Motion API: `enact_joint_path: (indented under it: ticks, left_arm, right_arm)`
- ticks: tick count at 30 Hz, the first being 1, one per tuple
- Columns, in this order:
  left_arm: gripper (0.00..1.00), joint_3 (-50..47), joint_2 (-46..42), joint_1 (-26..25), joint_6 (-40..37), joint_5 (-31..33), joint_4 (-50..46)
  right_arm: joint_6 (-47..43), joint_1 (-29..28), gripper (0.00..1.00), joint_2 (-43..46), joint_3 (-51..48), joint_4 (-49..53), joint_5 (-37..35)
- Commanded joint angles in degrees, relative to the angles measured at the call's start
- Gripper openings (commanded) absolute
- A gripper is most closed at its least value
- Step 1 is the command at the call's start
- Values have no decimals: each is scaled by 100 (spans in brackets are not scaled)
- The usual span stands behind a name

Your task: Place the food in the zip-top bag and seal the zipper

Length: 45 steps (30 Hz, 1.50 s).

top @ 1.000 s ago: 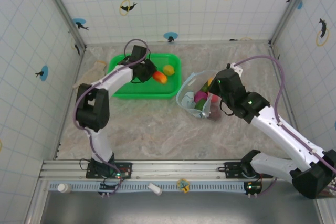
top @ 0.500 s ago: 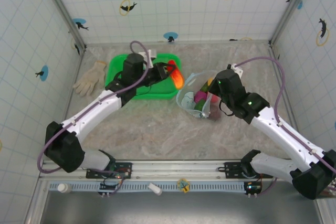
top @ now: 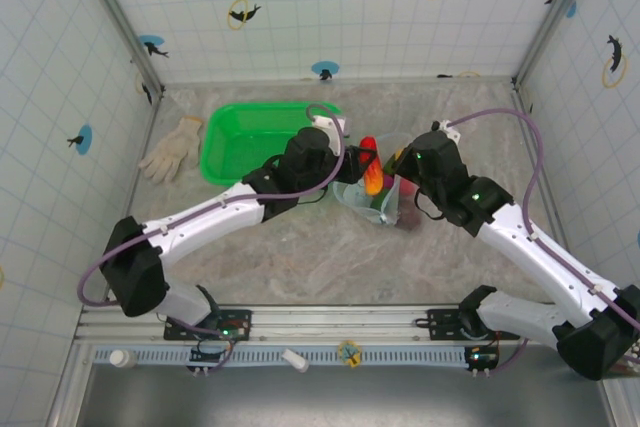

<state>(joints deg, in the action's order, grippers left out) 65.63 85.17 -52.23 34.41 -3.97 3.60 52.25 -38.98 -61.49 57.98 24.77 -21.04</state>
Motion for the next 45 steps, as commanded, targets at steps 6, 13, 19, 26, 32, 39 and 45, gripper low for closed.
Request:
enact_joint_path:
  ticks: [6, 13, 19, 26, 32, 39, 45]
  left_arm:
    - [30, 219, 689, -473, -410, 841, 497]
    - [70, 469, 1032, -490, -455, 478, 315]
    - [82, 530, 717, -407, -679, 378, 92]
    - [80, 135, 49, 222, -336, -1368, 614]
    - [76, -140, -473, 1083, 160, -1931, 959]
    - [76, 433, -6, 1986, 780, -802, -360]
    - [79, 1181, 1118, 2551, 1488, -561, -1257]
  right_arm:
    - [139, -22, 0, 43, 95, -262, 31]
    - [145, -26, 0, 61, 103, -219, -30]
    - [82, -18, 0, 155, 45, -148, -153]
    - [-23, -4, 0, 172, 9, -50, -339]
    - [-77, 43, 0, 188, -59, 6, -410]
    - [-260, 49, 0, 153, -47, 4, -419]
    - [-491, 62, 0, 234, -118, -84, -418]
